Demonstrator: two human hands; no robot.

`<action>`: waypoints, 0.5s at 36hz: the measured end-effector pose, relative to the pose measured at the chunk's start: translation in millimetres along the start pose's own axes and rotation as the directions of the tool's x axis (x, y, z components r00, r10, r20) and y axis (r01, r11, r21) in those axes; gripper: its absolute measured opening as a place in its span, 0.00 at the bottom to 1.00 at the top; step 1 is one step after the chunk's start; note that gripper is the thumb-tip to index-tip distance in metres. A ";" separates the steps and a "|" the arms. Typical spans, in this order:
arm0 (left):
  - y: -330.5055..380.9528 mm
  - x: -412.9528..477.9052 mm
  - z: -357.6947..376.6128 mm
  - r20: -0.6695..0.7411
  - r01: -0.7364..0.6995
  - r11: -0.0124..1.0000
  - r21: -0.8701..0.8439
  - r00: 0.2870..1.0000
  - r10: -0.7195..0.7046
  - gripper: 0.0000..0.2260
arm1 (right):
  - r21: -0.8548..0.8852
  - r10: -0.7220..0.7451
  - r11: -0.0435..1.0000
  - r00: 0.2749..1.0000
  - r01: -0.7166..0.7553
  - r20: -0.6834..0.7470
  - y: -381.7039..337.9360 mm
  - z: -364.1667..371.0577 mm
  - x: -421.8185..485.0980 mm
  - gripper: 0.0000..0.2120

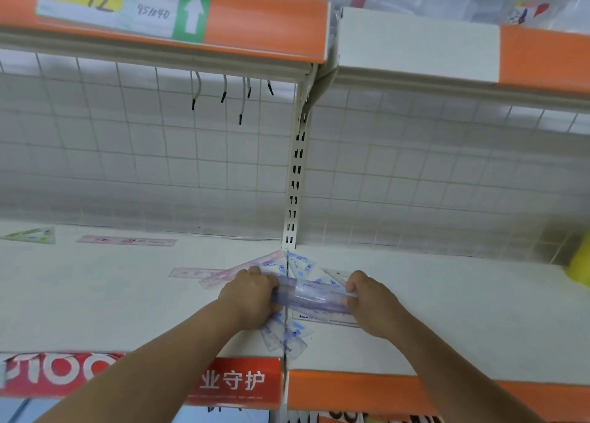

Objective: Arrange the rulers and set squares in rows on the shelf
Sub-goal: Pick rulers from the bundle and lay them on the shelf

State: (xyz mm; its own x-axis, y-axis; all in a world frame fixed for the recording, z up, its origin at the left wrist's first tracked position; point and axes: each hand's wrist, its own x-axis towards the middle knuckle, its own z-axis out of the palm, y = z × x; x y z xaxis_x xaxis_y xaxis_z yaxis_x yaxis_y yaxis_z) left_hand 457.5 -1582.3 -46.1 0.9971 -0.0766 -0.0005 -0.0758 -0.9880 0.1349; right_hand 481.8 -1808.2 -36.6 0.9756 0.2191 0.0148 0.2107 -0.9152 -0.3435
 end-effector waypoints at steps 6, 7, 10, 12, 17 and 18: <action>2.8 2.6 -1.6 -0.019 -0.016 1.000 0.005 1.000 0.016 0.14 | 0.043 -0.008 0.999 1.000 0.007 0.028 2.8 3.1 0.4 0.03; 2.7 3.1 -1.9 -0.018 -0.023 1.000 0.009 1.000 0.023 0.14 | 0.045 -0.011 0.999 1.000 0.010 0.024 2.9 3.2 0.1 0.03; 2.0 3.7 -2.5 -0.024 -0.046 0.998 0.039 0.999 0.047 0.12 | 0.064 -0.015 0.998 1.000 0.014 0.013 3.3 1.8 -0.9 0.02; 1.7 3.4 -3.0 -0.024 -0.067 0.997 0.044 0.997 0.068 0.11 | 0.076 -0.017 0.997 1.000 0.017 -0.001 3.8 -0.1 -1.5 0.02; -2.6 3.5 -6.3 -0.051 -0.105 0.994 0.020 0.993 0.106 0.09 | 0.094 -0.047 0.994 0.999 0.048 -0.012 7.3 -3.0 -4.8 0.10; -3.2 3.0 -6.3 -0.056 -0.114 0.993 0.012 0.992 0.115 0.10 | 0.107 -0.054 0.993 0.998 0.055 -0.013 8.4 -2.8 -5.0 0.10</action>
State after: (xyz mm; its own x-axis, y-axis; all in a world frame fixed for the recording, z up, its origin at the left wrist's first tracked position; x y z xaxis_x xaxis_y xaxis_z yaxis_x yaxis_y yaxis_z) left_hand 460.8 -1578.6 -40.2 0.9808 -0.1817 0.0707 -0.1893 -0.9742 0.1226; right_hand 478.9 -1818.0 -36.9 0.9635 0.2637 0.0454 0.2562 -0.8602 -0.4409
